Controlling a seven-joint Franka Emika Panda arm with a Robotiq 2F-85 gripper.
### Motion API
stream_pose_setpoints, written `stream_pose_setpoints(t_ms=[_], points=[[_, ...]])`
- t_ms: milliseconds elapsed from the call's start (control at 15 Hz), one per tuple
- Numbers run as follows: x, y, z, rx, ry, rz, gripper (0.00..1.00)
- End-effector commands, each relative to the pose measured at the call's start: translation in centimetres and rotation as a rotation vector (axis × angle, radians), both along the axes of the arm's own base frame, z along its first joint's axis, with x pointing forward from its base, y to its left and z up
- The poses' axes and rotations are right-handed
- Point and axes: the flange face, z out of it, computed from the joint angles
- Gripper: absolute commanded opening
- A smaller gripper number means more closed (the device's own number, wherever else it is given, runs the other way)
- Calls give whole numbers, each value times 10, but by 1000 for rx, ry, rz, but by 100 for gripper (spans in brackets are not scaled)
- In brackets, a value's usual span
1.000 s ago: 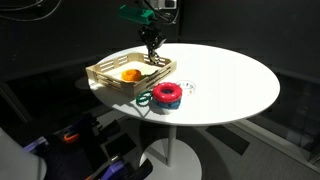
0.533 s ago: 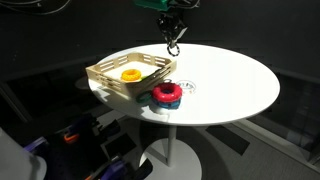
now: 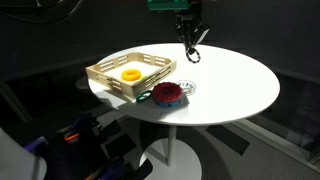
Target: Pick up the black and white ring and put it on the clear ring
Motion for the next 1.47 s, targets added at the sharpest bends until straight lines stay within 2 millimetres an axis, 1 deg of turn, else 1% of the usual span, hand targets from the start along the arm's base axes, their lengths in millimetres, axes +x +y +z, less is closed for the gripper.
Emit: stream_pose_setpoints(t_ms=[0,600,667,733,933,1200,1267,1400], points=[[-6,-8,-7,-42,-2,-16,5],[-20,5,-45,-135,39,8,5],[-21,5,-47,-140,45,9,26],[-21,6,-49,-144,50,8,38],[-21,6,-47,-141,54,11,61],[-21,3,-36,-103,63,13,93],[-21,3,-32,-88,65,10,99],[-21,1,-23,-39,78,13,100]])
